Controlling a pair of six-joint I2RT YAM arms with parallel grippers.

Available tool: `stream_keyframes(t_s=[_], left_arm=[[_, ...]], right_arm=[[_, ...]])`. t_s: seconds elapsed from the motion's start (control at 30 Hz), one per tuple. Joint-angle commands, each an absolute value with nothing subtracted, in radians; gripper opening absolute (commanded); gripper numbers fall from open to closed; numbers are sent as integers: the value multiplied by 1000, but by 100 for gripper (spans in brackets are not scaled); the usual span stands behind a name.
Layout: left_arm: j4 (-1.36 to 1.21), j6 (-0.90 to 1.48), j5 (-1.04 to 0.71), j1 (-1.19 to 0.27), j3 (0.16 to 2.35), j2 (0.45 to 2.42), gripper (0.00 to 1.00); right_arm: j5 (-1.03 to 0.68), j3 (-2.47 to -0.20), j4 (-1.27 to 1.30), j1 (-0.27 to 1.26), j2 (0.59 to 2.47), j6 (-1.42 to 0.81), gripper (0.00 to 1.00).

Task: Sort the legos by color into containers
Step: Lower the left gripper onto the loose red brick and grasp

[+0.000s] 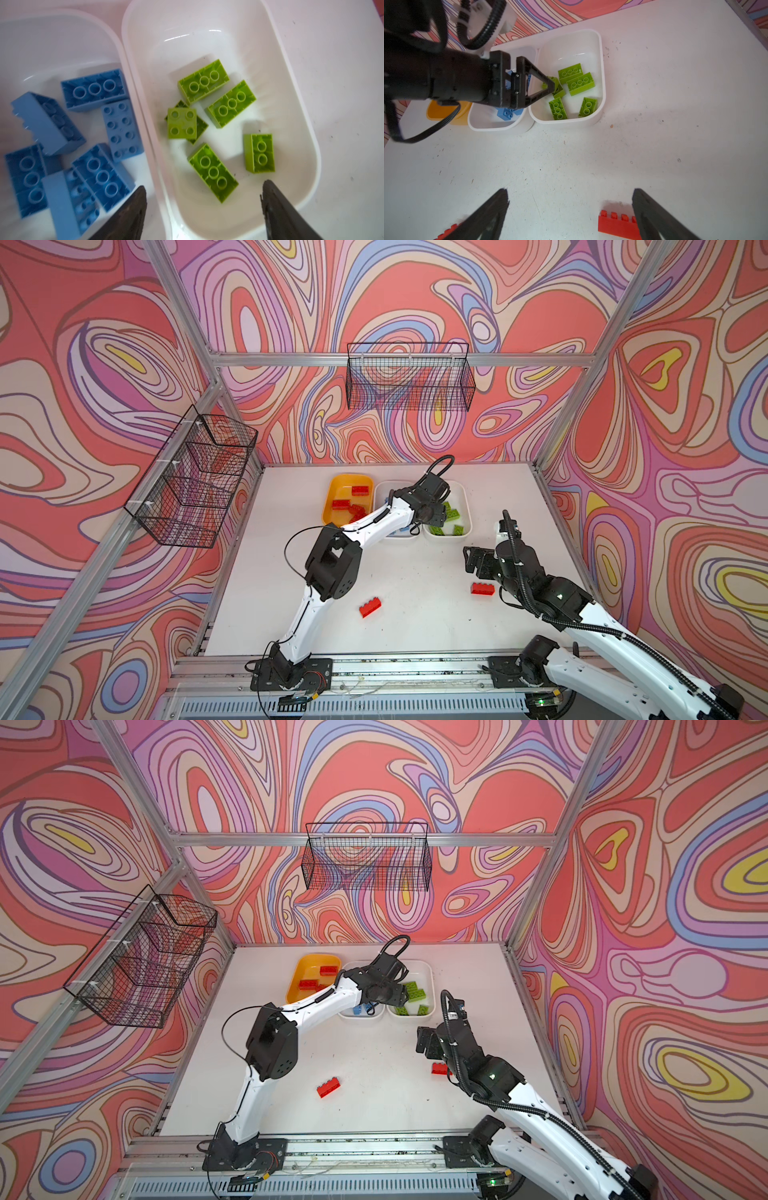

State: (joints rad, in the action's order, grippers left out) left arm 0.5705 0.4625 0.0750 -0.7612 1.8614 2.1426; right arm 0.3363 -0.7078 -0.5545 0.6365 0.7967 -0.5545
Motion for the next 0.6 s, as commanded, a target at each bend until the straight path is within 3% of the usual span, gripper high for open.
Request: stream_keyframes(t_s=[0.0, 0.33, 0.57], left_arm=[[485, 457, 126, -760, 1699, 1950, 73], [452, 493, 145, -760, 1012, 1470, 72], [366, 555, 69, -781, 753, 1315, 70]], right_arm=[[324, -734, -522, 642, 820, -545, 98], [248, -751, -470, 643, 911, -555, 98], [179, -794, -433, 643, 993, -563, 98]])
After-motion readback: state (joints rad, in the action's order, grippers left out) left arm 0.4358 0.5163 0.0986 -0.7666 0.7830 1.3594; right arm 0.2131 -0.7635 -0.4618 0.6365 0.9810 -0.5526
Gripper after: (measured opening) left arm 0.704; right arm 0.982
